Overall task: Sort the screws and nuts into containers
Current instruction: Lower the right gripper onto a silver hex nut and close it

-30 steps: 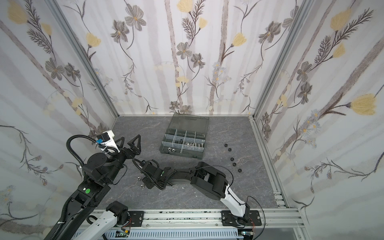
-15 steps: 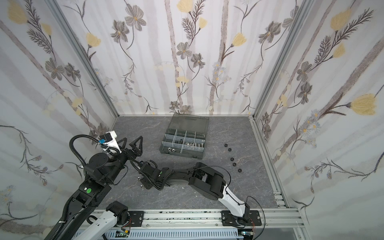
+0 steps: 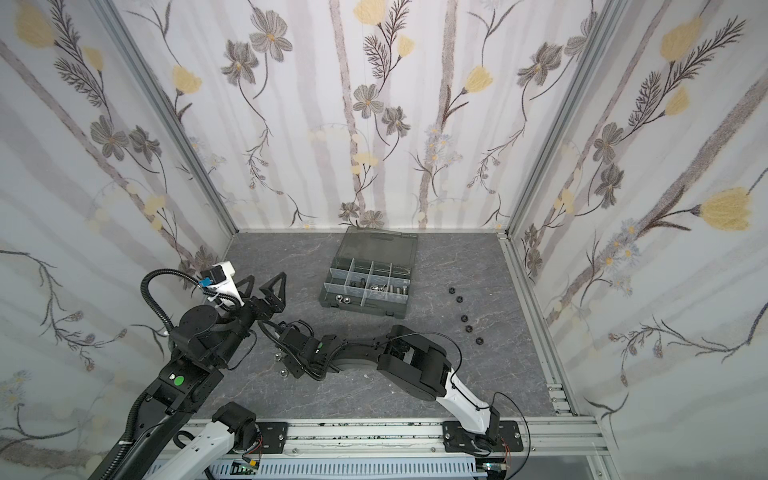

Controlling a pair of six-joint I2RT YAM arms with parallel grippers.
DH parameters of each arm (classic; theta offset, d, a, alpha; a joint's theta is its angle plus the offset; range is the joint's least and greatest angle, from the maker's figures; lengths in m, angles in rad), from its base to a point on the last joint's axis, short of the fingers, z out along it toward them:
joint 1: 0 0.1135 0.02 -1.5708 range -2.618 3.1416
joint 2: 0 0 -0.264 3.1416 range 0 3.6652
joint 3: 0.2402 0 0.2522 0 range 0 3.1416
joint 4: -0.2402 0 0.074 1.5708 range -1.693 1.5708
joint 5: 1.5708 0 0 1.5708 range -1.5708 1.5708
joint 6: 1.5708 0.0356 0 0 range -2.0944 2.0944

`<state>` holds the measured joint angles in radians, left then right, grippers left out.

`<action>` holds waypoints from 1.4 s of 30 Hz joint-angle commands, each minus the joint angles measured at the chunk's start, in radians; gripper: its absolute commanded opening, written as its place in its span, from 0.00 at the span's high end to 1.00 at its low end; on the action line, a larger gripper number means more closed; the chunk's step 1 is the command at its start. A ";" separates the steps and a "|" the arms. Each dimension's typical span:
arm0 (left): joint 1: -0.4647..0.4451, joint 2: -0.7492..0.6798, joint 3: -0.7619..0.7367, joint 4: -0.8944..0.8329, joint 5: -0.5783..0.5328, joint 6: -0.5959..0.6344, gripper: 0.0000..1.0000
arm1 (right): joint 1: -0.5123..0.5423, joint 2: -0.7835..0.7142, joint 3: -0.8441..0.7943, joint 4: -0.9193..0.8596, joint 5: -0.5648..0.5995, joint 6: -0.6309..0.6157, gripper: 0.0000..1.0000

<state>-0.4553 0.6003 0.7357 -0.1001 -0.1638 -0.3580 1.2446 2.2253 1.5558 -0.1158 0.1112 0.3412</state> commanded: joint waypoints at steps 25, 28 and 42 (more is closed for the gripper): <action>0.001 0.000 -0.007 0.032 -0.019 0.011 0.00 | -0.007 -0.041 -0.045 0.058 -0.041 0.022 0.56; 0.001 -0.001 -0.007 0.031 -0.021 0.011 0.00 | -0.005 -0.023 -0.045 0.052 -0.044 0.028 0.54; 0.001 0.000 -0.009 0.031 -0.025 0.013 0.00 | -0.003 0.008 -0.036 0.041 -0.007 0.025 0.64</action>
<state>-0.4545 0.6003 0.7273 -0.1009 -0.1764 -0.3458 1.2415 2.2204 1.5143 -0.0612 0.0925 0.3649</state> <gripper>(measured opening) 0.998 0.370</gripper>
